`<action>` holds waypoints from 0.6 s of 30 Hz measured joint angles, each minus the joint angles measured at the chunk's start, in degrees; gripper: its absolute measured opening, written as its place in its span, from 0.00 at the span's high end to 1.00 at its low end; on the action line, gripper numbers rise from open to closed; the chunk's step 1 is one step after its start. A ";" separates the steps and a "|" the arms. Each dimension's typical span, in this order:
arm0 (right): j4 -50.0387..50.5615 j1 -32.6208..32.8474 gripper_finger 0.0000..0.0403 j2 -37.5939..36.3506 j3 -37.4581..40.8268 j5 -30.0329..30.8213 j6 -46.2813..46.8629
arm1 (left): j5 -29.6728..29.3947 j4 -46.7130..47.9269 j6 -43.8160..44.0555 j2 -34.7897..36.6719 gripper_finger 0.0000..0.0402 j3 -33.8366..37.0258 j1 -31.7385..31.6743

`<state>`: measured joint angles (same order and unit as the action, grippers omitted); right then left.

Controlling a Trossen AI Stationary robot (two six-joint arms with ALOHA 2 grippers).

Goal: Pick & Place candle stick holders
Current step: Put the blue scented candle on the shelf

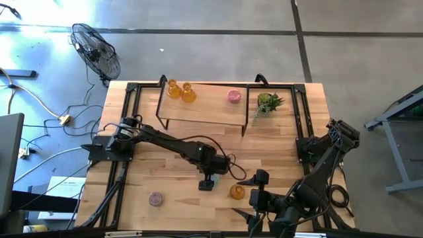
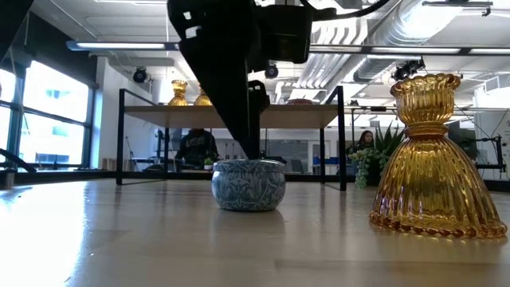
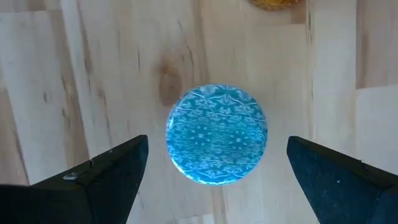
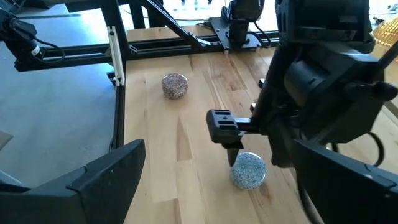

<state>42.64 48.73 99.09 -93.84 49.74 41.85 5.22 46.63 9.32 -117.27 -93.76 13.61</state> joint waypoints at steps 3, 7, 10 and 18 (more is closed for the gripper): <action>-0.01 0.00 0.02 0.00 0.00 -0.02 -0.71 | -2.38 0.00 -0.02 0.00 0.06 0.00 0.01; -0.01 0.00 0.02 0.00 0.00 -0.02 -0.95 | -5.45 0.00 0.15 0.00 0.06 0.00 -0.14; -0.01 0.00 0.02 0.00 0.02 -0.20 -1.24 | -5.54 0.02 0.17 0.00 0.06 0.00 -0.09; -0.01 0.02 0.02 0.00 0.02 -0.20 -1.39 | -4.14 -0.25 1.46 0.00 0.06 1.14 -0.07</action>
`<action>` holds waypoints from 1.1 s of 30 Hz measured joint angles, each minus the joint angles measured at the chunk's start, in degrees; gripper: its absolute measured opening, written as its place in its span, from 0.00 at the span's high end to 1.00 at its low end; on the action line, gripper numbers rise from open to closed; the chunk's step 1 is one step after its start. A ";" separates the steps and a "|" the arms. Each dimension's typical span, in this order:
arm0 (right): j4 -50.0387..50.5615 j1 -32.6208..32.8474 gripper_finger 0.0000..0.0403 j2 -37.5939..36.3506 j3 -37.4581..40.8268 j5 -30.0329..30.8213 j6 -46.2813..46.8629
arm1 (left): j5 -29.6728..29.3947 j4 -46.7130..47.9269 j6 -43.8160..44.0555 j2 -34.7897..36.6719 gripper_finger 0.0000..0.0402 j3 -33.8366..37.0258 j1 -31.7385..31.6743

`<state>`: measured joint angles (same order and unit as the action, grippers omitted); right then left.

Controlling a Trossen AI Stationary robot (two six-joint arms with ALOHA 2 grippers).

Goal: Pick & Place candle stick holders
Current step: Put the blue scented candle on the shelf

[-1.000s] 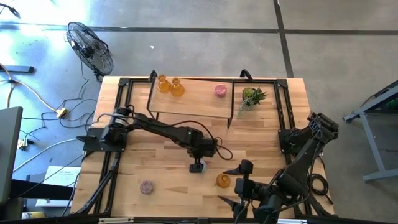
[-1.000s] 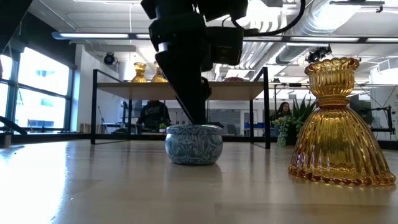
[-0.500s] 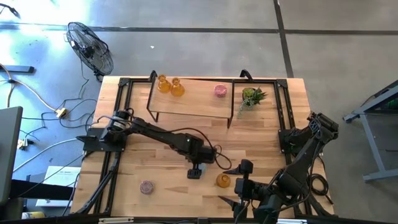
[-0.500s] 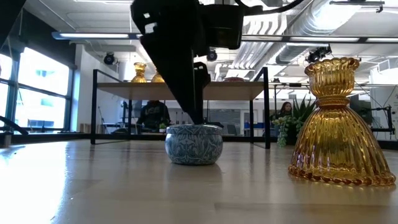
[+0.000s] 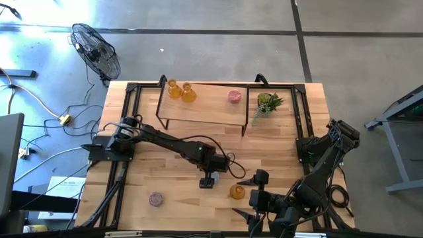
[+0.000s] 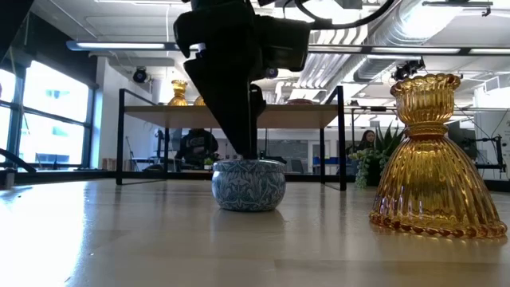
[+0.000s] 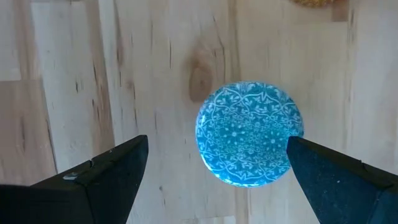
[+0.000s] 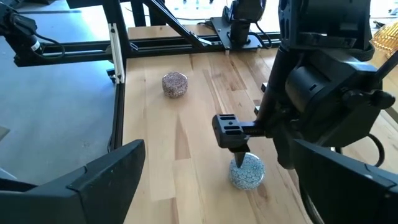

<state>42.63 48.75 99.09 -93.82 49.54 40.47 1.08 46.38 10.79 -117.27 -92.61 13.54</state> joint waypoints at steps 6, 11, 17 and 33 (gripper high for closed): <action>0.00 -0.02 0.02 0.00 0.00 0.00 0.00 | 1.68 -0.12 0.26 0.00 0.06 0.43 -0.01; 0.00 -0.02 0.02 0.00 0.00 0.00 0.00 | 3.06 -0.58 0.24 0.00 0.06 0.43 0.02; 0.00 -0.02 0.02 0.00 0.00 0.00 0.00 | 4.10 -0.90 0.23 0.00 0.06 0.43 0.02; 0.03 -0.01 0.02 0.00 0.02 0.02 0.07 | 4.03 -1.20 -2.55 -2.32 0.06 0.64 0.02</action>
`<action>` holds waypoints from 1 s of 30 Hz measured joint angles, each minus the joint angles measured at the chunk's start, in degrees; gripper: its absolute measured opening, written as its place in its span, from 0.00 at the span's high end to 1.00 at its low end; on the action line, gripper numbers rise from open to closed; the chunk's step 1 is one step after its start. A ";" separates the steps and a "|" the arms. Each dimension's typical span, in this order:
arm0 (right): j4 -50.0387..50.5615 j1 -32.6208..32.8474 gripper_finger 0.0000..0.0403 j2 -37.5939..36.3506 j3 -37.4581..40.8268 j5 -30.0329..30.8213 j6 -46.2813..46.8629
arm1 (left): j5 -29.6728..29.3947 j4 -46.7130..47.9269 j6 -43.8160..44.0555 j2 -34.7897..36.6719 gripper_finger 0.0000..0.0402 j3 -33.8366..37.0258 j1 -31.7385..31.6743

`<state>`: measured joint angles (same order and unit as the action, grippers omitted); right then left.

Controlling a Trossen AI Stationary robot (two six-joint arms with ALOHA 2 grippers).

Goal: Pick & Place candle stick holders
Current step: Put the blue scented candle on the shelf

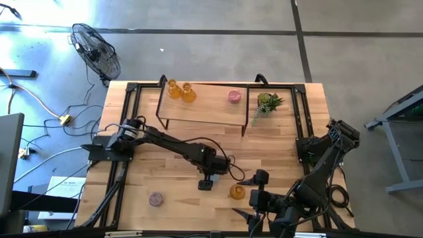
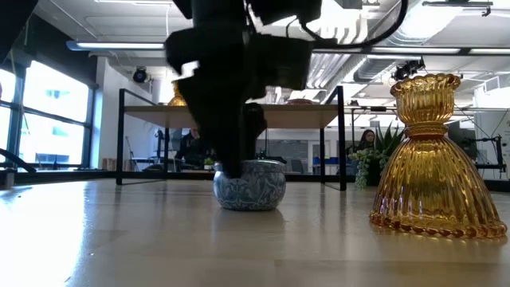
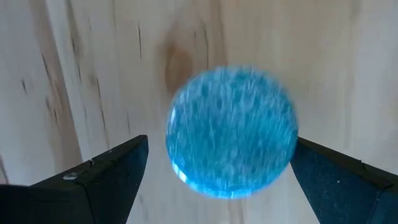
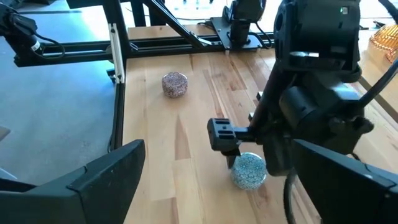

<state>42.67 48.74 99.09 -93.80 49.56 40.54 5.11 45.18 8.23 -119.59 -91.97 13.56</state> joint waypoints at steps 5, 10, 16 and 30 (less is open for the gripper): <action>0.34 -0.01 0.02 0.00 0.00 0.00 0.15 | 0.38 -1.05 -0.48 -0.44 0.06 -0.14 -0.02; 0.41 -0.01 0.02 0.00 0.00 -0.02 0.15 | 1.09 -1.71 -0.49 -0.48 0.06 -0.14 -0.02; 0.48 -0.01 0.02 0.00 0.00 -0.02 0.57 | -0.14 -1.77 -0.49 -0.57 0.06 -0.17 -0.02; 0.80 -0.01 0.02 0.22 0.00 -0.07 1.00 | -1.60 -5.79 -1.98 -3.06 0.06 -0.15 -0.07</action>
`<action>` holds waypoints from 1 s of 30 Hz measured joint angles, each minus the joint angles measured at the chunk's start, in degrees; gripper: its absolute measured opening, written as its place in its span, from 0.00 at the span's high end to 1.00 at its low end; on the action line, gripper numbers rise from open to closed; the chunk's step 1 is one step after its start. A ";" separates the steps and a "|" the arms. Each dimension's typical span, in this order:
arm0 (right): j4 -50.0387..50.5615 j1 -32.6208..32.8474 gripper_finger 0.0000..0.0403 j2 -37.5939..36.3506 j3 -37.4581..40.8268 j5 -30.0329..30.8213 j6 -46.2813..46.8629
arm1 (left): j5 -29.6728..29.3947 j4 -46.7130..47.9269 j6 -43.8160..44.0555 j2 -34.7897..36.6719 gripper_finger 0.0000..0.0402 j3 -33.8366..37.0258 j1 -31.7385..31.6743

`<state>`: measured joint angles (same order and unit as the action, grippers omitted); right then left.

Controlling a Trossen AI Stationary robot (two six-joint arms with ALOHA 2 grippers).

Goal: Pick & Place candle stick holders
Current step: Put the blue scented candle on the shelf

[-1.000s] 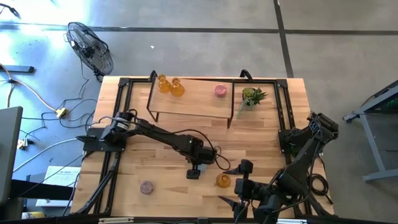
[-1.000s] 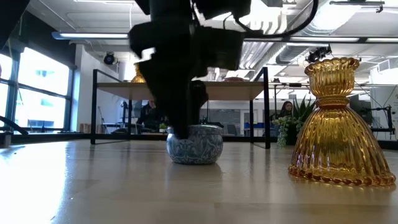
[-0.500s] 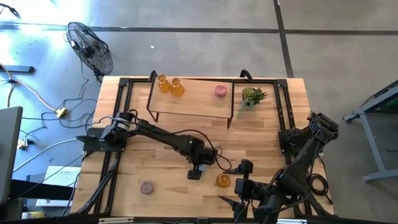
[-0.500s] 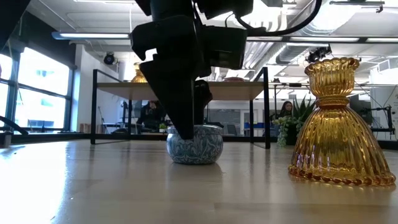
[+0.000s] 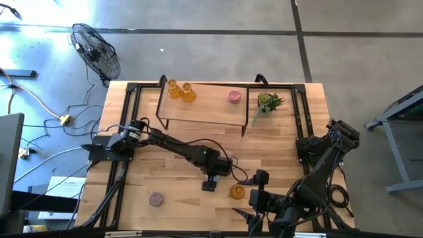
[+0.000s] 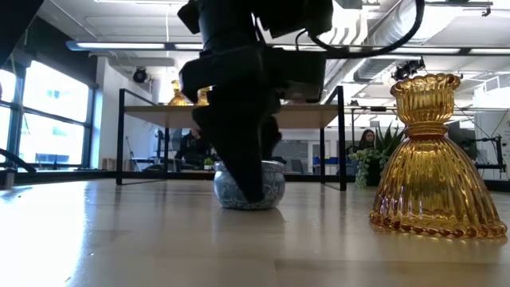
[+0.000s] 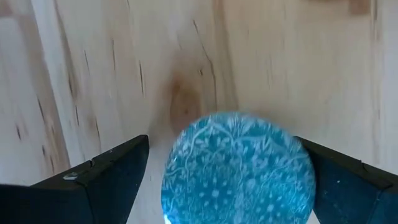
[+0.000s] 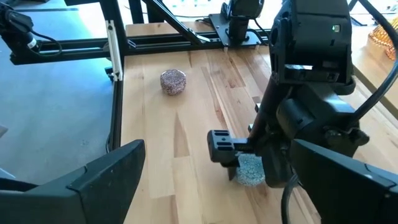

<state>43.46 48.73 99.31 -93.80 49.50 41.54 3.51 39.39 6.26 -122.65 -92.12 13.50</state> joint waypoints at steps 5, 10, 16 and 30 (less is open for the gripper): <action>0.02 0.00 0.02 0.02 0.00 0.00 0.00 | -0.20 -0.76 -2.06 0.00 0.06 -0.04 -0.02; 0.02 0.00 0.02 0.02 0.00 -0.04 0.00 | -0.17 -0.19 -3.10 0.00 0.06 -0.04 -0.02; 0.02 0.00 0.02 0.04 0.00 -0.11 0.03 | 2.11 1.11 -3.09 0.00 0.12 -0.04 -0.96; 0.00 0.00 0.02 0.07 0.00 -0.15 0.04 | 6.17 1.43 -4.44 0.11 0.28 -0.06 -3.35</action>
<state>43.46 48.73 99.37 -93.80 49.34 41.58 9.68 40.82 1.81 -122.54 -92.18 10.15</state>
